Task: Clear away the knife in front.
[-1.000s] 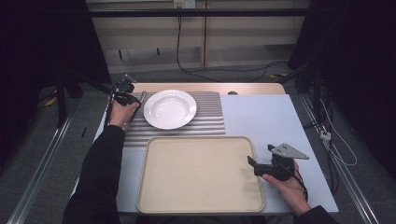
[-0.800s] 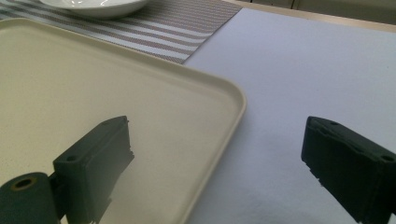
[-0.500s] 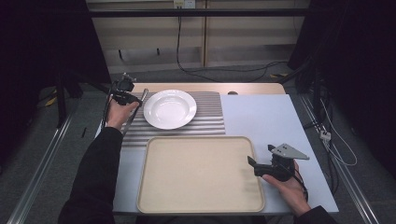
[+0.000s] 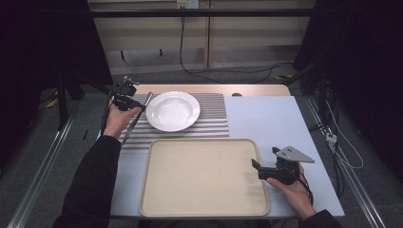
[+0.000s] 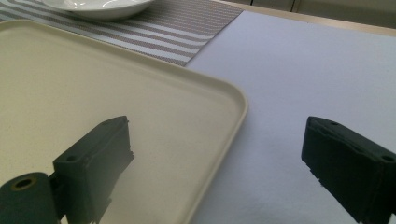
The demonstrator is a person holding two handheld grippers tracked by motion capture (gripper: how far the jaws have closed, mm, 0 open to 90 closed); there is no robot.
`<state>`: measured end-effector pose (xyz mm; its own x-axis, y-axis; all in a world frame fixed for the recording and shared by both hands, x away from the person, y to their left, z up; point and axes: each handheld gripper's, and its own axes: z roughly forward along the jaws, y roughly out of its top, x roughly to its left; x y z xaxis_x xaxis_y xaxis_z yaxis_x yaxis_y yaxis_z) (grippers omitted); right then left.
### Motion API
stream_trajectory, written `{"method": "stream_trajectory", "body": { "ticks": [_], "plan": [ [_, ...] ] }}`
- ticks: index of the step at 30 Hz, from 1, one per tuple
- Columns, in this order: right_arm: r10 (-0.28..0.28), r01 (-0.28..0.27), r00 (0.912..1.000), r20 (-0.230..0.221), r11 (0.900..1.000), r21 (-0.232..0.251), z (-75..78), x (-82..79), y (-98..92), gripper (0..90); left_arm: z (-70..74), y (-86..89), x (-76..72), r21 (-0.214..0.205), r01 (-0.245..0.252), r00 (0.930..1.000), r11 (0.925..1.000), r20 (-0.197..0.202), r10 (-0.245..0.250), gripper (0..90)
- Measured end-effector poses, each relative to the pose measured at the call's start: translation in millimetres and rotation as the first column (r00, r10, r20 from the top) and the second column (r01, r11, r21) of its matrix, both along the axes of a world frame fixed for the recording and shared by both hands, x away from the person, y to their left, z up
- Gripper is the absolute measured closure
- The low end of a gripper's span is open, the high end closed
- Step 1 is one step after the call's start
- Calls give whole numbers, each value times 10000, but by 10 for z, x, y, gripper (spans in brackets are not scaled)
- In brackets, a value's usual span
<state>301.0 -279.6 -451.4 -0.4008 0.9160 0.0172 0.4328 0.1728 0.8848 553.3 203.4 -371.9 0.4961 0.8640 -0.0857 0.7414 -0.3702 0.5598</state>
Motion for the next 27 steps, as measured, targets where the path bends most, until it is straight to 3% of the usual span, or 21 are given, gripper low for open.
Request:
{"method": "stream_trajectory", "body": {
  "ticks": [13,21,27],
  "plan": [
    [50,-50,10000,19,10000,-49,1,2,8,84,121,-182,-253,-7,665,9974,9978,274,-664,798],
    [93,-93,10000,22,9999,-61,-1,3,8,83,157,-308,-399,61,1346,9901,9909,402,-1347,798],
    [100,-100,9999,8,9999,-59,1,-1,10,83,146,-387,-481,72,1447,9887,9895,377,-1448,798]
  ]
}}
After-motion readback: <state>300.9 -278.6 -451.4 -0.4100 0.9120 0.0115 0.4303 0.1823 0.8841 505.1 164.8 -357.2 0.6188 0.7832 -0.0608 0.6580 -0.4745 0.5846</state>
